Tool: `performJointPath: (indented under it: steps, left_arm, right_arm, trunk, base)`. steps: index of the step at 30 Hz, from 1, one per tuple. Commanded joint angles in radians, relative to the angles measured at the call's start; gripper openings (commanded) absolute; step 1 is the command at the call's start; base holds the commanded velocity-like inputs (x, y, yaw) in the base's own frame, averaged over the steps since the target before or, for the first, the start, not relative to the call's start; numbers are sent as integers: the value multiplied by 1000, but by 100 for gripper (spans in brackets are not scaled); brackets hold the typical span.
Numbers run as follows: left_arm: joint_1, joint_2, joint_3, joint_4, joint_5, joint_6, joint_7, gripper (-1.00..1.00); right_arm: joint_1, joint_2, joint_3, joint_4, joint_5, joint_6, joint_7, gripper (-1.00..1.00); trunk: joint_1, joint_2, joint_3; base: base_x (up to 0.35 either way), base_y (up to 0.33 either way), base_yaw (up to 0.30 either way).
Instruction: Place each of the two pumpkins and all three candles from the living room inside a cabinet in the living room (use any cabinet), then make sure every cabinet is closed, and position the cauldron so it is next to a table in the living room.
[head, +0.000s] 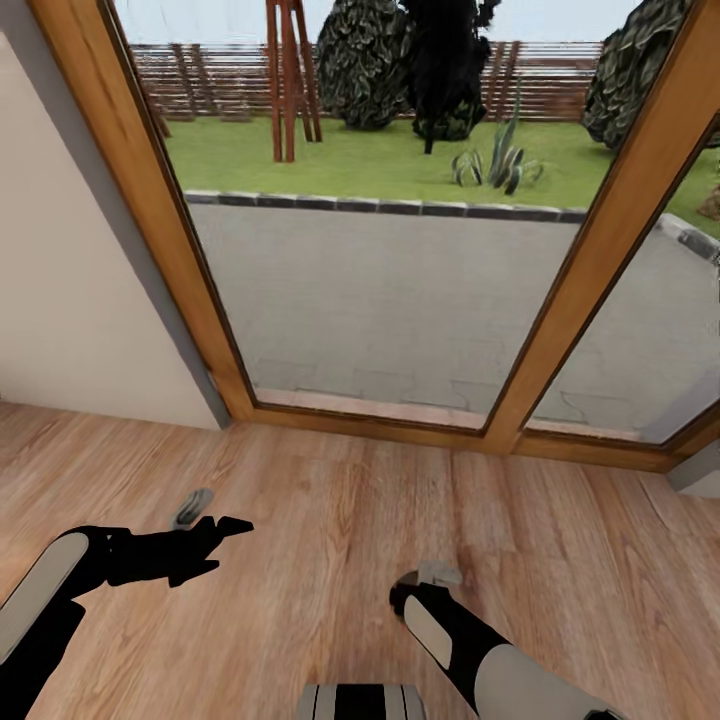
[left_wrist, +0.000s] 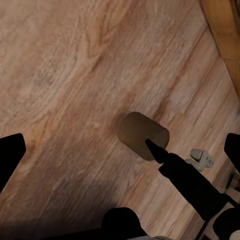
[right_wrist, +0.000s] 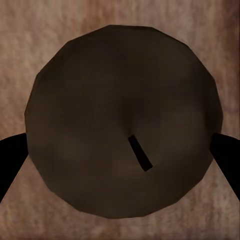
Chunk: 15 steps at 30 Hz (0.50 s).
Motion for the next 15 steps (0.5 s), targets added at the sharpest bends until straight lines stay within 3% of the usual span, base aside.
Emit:
performJointPath:
  steps: [1,10,15]
  left_arm:
    - [-1,1,-1,0,9,0,12,100]
    - [-2,-1,0,4,-4,-2,27,100]
    - [-2,-1,2,-2,-17,-2,68,100]
  right_arm:
    - [-1,-1,7,-2,-6,17,-8,-100]
    - [-2,-4,-3,-58,-12,118,-32,-100]
    - [-2,-18,-4,-62,-19,147,-32,-100]
  trunk:
    - [-1,0,3]
    - [-5,2,38]
    - [-5,2,38]
  base:
    - [0,0,0]
    - [0,0,0]
    - [0,0,0]
